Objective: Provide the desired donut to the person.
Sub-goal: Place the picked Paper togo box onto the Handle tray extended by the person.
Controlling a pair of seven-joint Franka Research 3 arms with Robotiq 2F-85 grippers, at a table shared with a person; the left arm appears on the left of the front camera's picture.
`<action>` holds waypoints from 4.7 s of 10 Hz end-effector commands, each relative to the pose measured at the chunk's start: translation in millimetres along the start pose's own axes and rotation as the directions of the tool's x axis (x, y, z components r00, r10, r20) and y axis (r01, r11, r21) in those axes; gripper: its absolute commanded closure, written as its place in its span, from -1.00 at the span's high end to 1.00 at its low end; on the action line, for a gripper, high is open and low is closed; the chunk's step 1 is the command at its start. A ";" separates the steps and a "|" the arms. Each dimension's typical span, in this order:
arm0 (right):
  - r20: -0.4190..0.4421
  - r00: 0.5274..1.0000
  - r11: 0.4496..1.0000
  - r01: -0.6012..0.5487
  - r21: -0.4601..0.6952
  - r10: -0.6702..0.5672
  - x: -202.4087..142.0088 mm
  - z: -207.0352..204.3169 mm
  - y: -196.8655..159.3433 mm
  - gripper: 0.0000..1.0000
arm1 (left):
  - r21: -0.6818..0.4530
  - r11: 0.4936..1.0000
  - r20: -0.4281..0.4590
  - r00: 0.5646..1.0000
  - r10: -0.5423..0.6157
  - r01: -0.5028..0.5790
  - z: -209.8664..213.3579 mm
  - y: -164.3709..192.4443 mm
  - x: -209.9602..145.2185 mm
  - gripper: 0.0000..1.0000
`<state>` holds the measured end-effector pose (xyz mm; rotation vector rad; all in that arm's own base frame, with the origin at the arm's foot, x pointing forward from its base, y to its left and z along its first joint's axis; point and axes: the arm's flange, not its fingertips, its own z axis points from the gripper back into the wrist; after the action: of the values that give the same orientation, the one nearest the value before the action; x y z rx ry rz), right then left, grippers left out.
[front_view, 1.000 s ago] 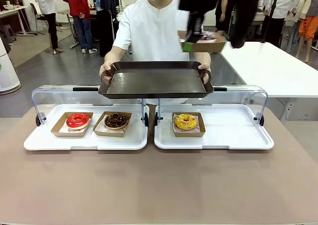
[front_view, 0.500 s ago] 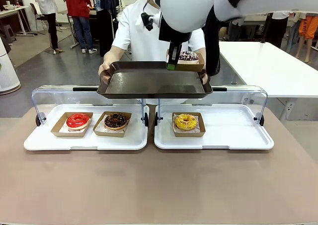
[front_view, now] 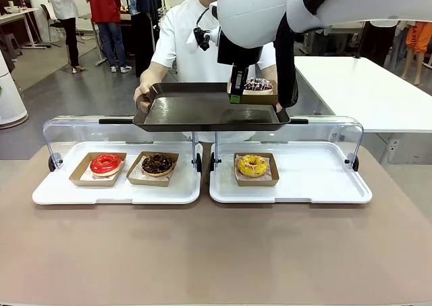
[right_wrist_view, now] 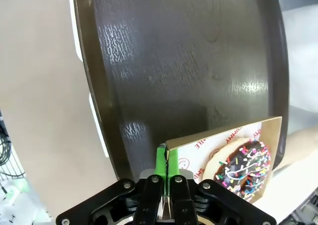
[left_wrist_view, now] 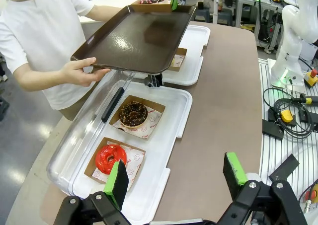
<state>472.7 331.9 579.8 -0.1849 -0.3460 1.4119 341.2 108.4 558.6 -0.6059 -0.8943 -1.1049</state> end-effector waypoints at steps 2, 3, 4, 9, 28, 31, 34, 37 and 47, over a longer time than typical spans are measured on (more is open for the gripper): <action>0.010 1.000 1.000 0.002 -0.018 -0.002 -0.3 0.6 -2.6 -0.97 | 0.003 1.000 0.015 1.000 -0.013 0.013 0.1 0.4 -0.6 1.00; 0.001 1.000 1.000 0.000 -0.001 0.000 0.1 0.2 -0.2 -0.97 | 0.003 1.000 0.015 1.000 -0.013 0.013 0.1 0.4 -0.6 1.00; 0.000 1.000 1.000 0.001 0.008 -0.001 2.4 0.7 -9.9 -0.97 | 0.003 1.000 0.015 1.000 -0.013 0.013 0.1 0.4 -0.6 1.00; -0.004 1.000 0.996 -0.019 0.082 0.019 20.7 -14.9 -47.8 -0.97 | 0.003 1.000 0.015 1.000 -0.013 0.013 0.1 0.4 -0.6 1.00; -0.017 1.000 0.982 -0.018 0.188 0.021 -2.2 -40.2 -61.1 1.00 | 0.003 1.000 0.015 1.000 -0.013 0.013 0.1 0.4 -0.6 1.00; 0.008 0.998 0.982 -0.064 0.179 0.063 -20.7 -26.0 -42.8 1.00 | 0.003 1.000 0.015 1.000 -0.013 0.013 0.1 0.4 -0.6 1.00; -0.031 0.992 0.987 -0.121 0.108 0.125 -102.8 10.7 -5.2 1.00 | 0.003 1.000 0.015 1.000 -0.013 0.013 0.1 0.4 -0.6 1.00; -0.041 0.994 0.992 -0.101 0.073 0.104 -180.4 1.0 12.3 1.00 | 0.003 1.000 0.015 1.000 -0.013 0.013 0.1 0.4 -0.6 1.00; -0.070 0.998 0.995 0.015 0.100 -0.008 -252.0 -31.8 14.8 1.00 | 0.003 1.000 0.015 1.000 -0.013 0.013 0.1 0.4 -0.6 1.00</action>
<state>439.3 87.1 515.8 -0.1502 -0.2222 1.4026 341.4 108.2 558.7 -0.6045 -0.8926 -1.1044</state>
